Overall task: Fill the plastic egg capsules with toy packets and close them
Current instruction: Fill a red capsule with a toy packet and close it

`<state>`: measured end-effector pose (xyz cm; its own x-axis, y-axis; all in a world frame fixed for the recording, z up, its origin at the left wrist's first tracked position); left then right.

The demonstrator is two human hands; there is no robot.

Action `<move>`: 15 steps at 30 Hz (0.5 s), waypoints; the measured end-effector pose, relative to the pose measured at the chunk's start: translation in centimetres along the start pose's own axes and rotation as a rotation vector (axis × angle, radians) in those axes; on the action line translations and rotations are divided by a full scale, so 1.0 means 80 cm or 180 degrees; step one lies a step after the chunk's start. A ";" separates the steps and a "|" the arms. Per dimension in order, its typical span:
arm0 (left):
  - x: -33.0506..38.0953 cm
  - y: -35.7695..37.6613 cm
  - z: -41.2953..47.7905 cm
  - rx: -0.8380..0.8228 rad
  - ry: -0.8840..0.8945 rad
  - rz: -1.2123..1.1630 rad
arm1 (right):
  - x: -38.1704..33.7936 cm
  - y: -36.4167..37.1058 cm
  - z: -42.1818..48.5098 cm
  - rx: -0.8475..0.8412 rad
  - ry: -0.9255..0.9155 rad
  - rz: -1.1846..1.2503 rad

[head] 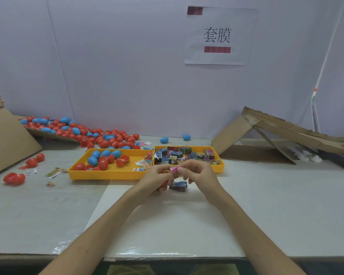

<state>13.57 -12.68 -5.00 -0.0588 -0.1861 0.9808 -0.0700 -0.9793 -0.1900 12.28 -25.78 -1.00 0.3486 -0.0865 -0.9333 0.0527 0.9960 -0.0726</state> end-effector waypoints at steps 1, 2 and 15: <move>-0.001 0.001 0.000 -0.0003 0.0028 0.0033 | 0.002 -0.001 0.001 0.0025 0.0016 -0.0027; -0.002 0.002 0.000 -0.0010 0.0034 0.0041 | 0.002 -0.001 0.001 0.0050 0.0018 -0.0043; 0.004 -0.010 0.006 -0.0032 -0.0267 -0.1456 | 0.012 -0.022 0.007 0.0476 0.0164 -0.0149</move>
<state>14.11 -11.97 -4.49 0.0611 0.2585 0.9641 -0.0798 -0.9615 0.2629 13.01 -27.62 -1.55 0.2941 -0.1277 -0.9472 0.2079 0.9759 -0.0670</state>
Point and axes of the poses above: each hand's wrist, its own z-axis towards the middle knuckle, its own y-axis out of the palm, x = y × z, the point moved 10 cm from there along z, towards the middle knuckle, and after that the axes turned 12 degrees about x, right-handed, at the moved point
